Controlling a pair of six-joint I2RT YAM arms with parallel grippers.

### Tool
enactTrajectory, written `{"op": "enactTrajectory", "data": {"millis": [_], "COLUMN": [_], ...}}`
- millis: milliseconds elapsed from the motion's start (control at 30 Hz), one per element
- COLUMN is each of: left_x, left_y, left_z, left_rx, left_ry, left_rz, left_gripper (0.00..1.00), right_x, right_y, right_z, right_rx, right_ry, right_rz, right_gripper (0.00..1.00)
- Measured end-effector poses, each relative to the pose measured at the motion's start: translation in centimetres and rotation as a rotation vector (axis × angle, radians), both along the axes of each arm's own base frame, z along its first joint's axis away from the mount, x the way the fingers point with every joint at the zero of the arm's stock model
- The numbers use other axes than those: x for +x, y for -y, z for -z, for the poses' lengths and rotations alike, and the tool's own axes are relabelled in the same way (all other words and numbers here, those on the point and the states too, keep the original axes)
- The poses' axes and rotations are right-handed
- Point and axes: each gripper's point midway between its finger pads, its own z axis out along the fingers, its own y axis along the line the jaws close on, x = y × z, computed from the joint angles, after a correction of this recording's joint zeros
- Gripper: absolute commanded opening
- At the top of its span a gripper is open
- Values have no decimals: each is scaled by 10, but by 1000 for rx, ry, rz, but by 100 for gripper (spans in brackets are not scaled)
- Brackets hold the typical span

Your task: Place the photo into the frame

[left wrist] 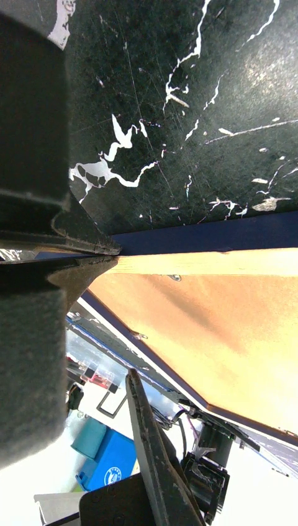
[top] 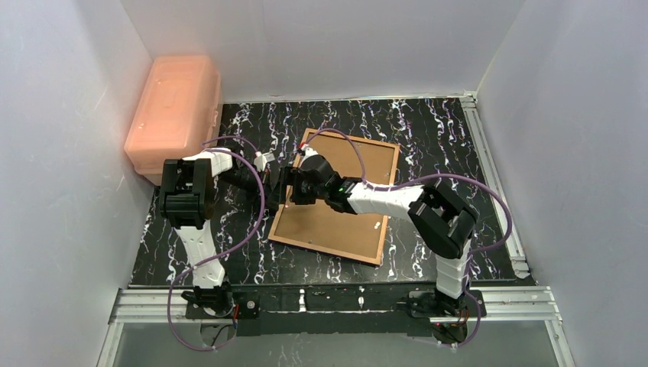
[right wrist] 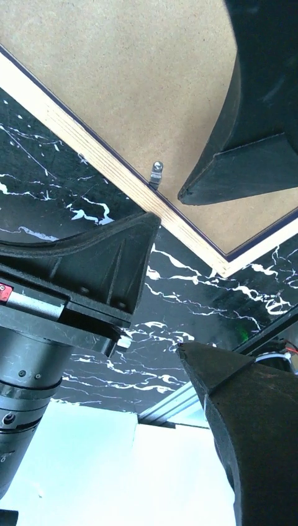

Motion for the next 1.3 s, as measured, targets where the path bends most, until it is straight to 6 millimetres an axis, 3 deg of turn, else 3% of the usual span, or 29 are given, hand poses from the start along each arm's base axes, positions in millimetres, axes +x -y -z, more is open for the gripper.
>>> {"op": "enactTrajectory", "data": {"millis": [100, 467, 1300], "left_x": [0, 0, -1], "left_y": [0, 0, 1], "left_z": [0, 0, 0], "left_rx": [0, -1, -1], "left_ry": [0, -1, -2], "left_rz": [0, 0, 1], "left_gripper": [3, 2, 2], "right_x": [0, -10, 0], "right_y": [2, 7, -23], "right_z": [0, 52, 50], "right_rx": [5, -69, -5], "right_ry": [2, -73, -48], "right_rz": [2, -13, 2], "right_gripper": [89, 89, 87]}}
